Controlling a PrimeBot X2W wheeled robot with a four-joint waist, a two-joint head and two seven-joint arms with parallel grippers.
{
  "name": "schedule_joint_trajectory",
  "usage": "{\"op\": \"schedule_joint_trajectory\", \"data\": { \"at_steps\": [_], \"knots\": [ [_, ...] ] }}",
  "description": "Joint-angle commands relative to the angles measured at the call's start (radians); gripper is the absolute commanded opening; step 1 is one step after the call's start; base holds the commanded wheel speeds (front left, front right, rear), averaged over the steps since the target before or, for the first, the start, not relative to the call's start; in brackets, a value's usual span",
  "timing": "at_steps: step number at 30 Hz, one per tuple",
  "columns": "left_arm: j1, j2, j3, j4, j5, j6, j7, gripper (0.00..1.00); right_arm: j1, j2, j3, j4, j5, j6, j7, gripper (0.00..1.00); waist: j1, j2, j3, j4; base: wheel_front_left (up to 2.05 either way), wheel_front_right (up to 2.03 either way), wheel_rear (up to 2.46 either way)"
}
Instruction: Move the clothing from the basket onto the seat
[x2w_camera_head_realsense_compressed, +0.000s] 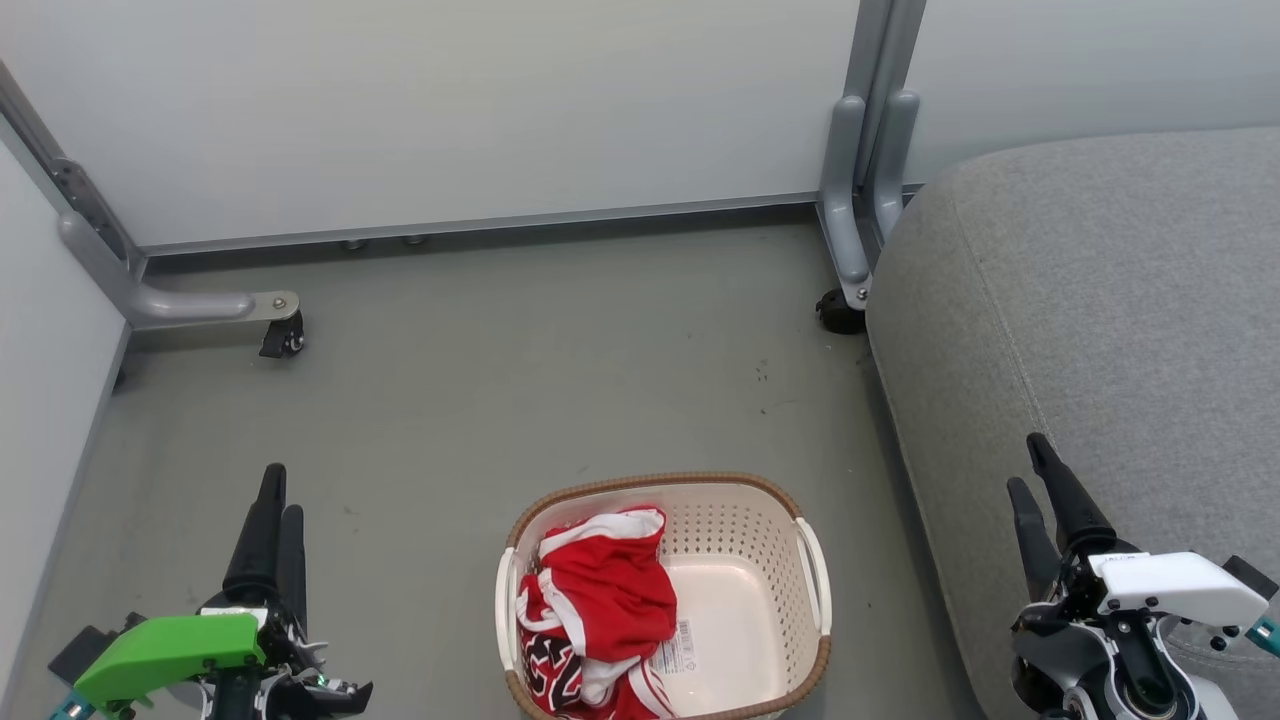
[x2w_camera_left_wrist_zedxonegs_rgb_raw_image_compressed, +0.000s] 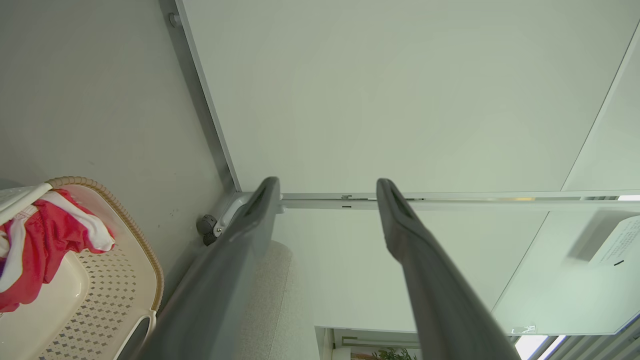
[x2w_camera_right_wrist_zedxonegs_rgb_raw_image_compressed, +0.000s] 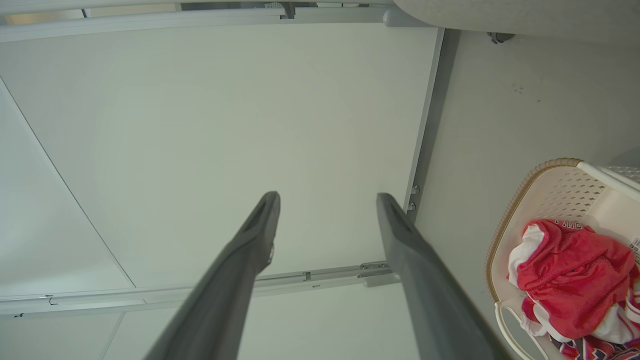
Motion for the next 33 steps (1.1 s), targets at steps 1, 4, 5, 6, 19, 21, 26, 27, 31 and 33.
{"op": "schedule_joint_trajectory", "data": {
  "at_steps": [1, 4, 5, 6, 19, 21, 26, 27, 31, 33],
  "knots": [
    [-0.023, 0.006, -0.011, -0.027, 0.017, -0.001, -0.013, 1.00, -0.015, -0.007, 0.009, -0.024, -0.021, 0.000, -0.015, 1.00, 0.0000, 0.0000, 0.000, 0.000, 0.00, 0.00, 0.00],
    [-0.025, 0.013, -0.025, -0.037, 0.046, -0.002, -0.028, 1.00, -0.015, -0.011, 0.012, -0.031, -0.066, 0.000, -0.028, 1.00, 0.0000, 0.0000, 0.000, 0.000, 0.00, 0.00, 0.00],
    [-0.026, 0.015, -0.026, -0.042, 0.066, -0.002, -0.033, 1.00, -0.015, -0.012, 0.012, -0.035, -0.090, 0.000, -0.034, 1.00, 0.0000, 0.0000, 0.000, 0.000, 0.00, 0.00, 0.00],
    [-0.027, 0.016, -0.026, -0.045, 0.084, -0.002, -0.037, 1.00, -0.015, -0.012, 0.012, -0.040, -0.113, 0.000, -0.038, 1.00, 0.0000, 0.0000, 0.000, 0.000, 0.00, 0.00, 0.00],
    [-0.026, 0.021, -0.050, -0.080, 0.429, -0.002, -0.093, 1.00, -0.005, -0.016, 0.040, -0.090, -0.477, 0.000, -0.093, 1.00, 0.0000, 0.0000, -0.001, 0.000, 0.00, 0.00, 0.00],
    [-0.023, 0.020, -0.053, -0.082, 0.475, -0.002, -0.100, 1.00, -0.003, -0.017, 0.046, -0.094, -0.529, 0.000, -0.101, 1.00, 0.0000, 0.0000, -0.001, 0.000, 0.00, 0.00, 0.00],
    [-0.017, 0.018, -0.064, -0.091, 0.585, -0.002, -0.119, 1.00, 0.002, -0.018, 0.058, -0.101, -0.641, 0.000, -0.120, 1.00, 0.0000, 0.0000, -0.001, -0.001, 0.00, 0.00, 0.00],
    [-0.015, 0.018, -0.066, -0.092, 0.609, -0.002, -0.123, 1.00, 0.003, -0.018, 0.061, -0.102, -0.663, 0.000, -0.124, 1.00, 0.0000, 0.0000, -0.001, -0.001, 0.00, 0.00, 0.00],
    [-0.009, 0.020, -0.078, -0.096, 0.690, 0.001, -0.137, 1.00, 0.007, -0.017, 0.069, -0.105, -0.738, 0.000, -0.138, 1.00, 0.0000, 0.0000, -0.003, -0.002, 0.00, 0.00, 0.00],
    [-0.006, 0.021, -0.082, -0.098, 0.727, 0.004, -0.144, 1.00, 0.009, -0.016, 0.072, -0.107, -0.773, 0.000, -0.145, 1.00, 0.0000, 0.0000, -0.003, -0.002, 0.00, 0.00, 0.00]
  ]
}}
